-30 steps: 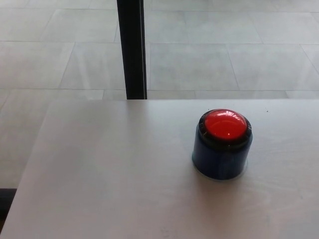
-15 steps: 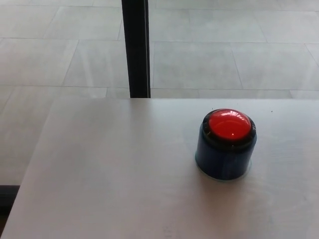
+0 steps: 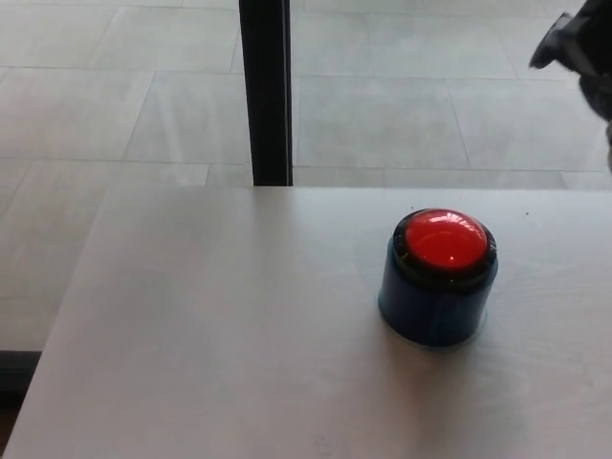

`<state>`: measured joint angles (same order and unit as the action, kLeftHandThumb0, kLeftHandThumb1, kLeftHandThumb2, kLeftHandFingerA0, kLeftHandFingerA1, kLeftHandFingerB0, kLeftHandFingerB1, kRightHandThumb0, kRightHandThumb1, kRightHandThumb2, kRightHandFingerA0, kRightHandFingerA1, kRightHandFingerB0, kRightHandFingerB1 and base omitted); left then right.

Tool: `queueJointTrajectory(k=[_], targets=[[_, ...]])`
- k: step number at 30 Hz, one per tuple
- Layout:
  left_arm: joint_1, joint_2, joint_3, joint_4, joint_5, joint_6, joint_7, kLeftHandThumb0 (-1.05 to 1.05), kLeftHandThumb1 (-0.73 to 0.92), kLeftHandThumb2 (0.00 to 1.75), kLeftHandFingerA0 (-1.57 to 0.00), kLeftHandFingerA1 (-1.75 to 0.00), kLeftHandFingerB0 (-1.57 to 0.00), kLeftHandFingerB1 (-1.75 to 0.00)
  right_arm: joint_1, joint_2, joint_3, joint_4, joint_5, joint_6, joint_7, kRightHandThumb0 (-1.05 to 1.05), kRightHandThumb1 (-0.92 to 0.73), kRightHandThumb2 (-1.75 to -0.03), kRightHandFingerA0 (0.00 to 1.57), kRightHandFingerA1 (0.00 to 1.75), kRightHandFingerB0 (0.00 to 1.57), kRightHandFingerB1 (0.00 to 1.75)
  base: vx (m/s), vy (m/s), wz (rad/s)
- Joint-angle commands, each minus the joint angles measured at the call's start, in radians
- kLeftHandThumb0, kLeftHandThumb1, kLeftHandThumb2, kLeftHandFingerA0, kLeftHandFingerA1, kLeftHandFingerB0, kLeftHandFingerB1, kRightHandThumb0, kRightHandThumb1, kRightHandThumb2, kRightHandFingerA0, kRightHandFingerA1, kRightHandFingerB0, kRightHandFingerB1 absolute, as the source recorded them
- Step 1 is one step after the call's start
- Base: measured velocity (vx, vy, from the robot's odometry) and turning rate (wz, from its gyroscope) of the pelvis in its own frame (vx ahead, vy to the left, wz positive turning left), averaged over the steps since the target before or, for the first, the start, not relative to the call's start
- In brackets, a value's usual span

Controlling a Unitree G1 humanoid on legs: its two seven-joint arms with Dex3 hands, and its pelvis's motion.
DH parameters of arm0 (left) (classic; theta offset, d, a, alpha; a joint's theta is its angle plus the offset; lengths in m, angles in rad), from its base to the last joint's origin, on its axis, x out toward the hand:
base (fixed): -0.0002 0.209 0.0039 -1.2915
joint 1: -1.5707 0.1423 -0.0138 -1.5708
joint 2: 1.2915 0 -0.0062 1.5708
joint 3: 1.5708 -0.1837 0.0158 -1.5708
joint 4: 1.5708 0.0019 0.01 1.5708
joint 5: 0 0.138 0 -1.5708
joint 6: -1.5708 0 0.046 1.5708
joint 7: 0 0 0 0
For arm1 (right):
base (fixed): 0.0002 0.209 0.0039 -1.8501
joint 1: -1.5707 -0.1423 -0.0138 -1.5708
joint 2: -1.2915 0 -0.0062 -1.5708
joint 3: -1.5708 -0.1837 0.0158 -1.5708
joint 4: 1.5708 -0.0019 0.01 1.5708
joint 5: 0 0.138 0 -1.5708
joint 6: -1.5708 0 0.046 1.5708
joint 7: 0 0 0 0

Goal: The robot uses its right hand to press the red button kept in the middle of the desk

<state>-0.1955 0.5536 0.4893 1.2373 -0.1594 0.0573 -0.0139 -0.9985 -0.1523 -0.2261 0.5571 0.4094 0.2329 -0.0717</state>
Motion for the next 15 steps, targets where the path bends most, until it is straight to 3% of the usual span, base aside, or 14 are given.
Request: queueJointTrajectory(k=[1, 4, 5, 6, 9, 10, 11, 12, 15], targets=[[0.001, 0.019, -0.005, 0.001, -0.013, 0.001, -0.006, -0.72, 0.92, 1.19, -0.39, -1.19, -0.26, -0.91, 0.039, 0.057, 0.031, 0.027, -0.039, 0.002, 0.018, -0.15, -0.47, -1.26, 0.95, 1.75, 0.8, 1.55, 0.0, 0.0, 0.0], [-0.004, 0.02, 0.003, 0.001, -0.025, 0.009, -0.003, -0.73, 0.92, 1.18, -0.38, -1.23, -0.27, -0.96, 0.07, 0.091, 0.051, 0.035, -0.061, -0.018, 0.014, -0.15, -0.5, -1.25, 0.96, 1.75, 0.8, 1.53, 0.0, 0.0, 0.0], [-0.003, 0.019, 0.0, -0.001, -0.023, 0.006, -0.002, -0.74, 0.92, 1.29, -0.53, -0.99, -0.34, -0.81, 0.082, 0.104, 0.058, 0.036, -0.068, -0.017, 0.01, -0.17, -0.5, -1.25, 0.96, 1.75, 0.78, 1.54, 0.0, 0.0, 0.0], [-0.007, 0.02, -0.008, 0.004, -0.016, 0.007, 0.001, -0.72, 0.92, 1.19, -0.39, -1.22, -0.25, -0.92, 0.09, 0.126, 0.056, 0.053, -0.066, -0.017, 0.0, -0.17, -0.54, -1.2, 0.95, 1.75, 0.76, 1.55, 0.0, 0.0, 0.0], [-0.008, 0.02, -0.01, -0.002, -0.019, 0.015, 0.007, -0.71, 0.92, 1.2, -0.41, -1.24, -0.27, -0.94, 0.104, 0.148, 0.07, 0.066, -0.094, -0.024, -0.016, -0.16, -0.51, -1.25, 0.96, 1.75, 0.77, 1.54, 0.0, 0.0, 0.0], [-0.006, 0.019, -0.011, -0.003, -0.019, 0.011, 0.006, -0.72, 0.92, 1.29, -0.54, -0.99, -0.33, -0.8, 0.107, 0.152, 0.071, 0.07, -0.1, -0.027, -0.016, -0.17, -0.51, -1.26, 0.96, 1.75, 0.78, 1.54, 0.0, 0.0, 0.0], [-0.004, 0.019, -0.012, -0.003, -0.017, 0.005, 0.004, -0.72, 0.92, 1.29, -0.54, -0.99, -0.33, -0.8, 0.11, 0.156, 0.073, 0.075, -0.105, -0.032, -0.016, -0.17, -0.51, -1.26, 0.96, 1.75, 0.78, 1.54, 0.0, 0.0, 0.0], [-0.004, 0.019, -0.008, -0.009, -0.024, 0.013, -0.002, -0.72, 0.92, 1.2, -0.37, -1.21, -0.24, -0.91, 0.11, 0.162, 0.075, 0.079, -0.114, -0.031, -0.023, -0.17, -0.52, -1.26, 0.97, 1.75, 0.78, 1.53, 0.0, 0.0, 0.0], [-0.003, 0.023, -0.019, -0.007, -0.014, 0.014, -0.003, -0.71, 0.92, 1.2, -0.37, -1.19, -0.26, -0.92, 0.118, 0.174, 0.084, 0.08, -0.13, -0.043, -0.022, -0.18, -0.5, -1.28, 0.98, 1.75, 0.78, 1.55, 0.0, 0.0, 0.0]])
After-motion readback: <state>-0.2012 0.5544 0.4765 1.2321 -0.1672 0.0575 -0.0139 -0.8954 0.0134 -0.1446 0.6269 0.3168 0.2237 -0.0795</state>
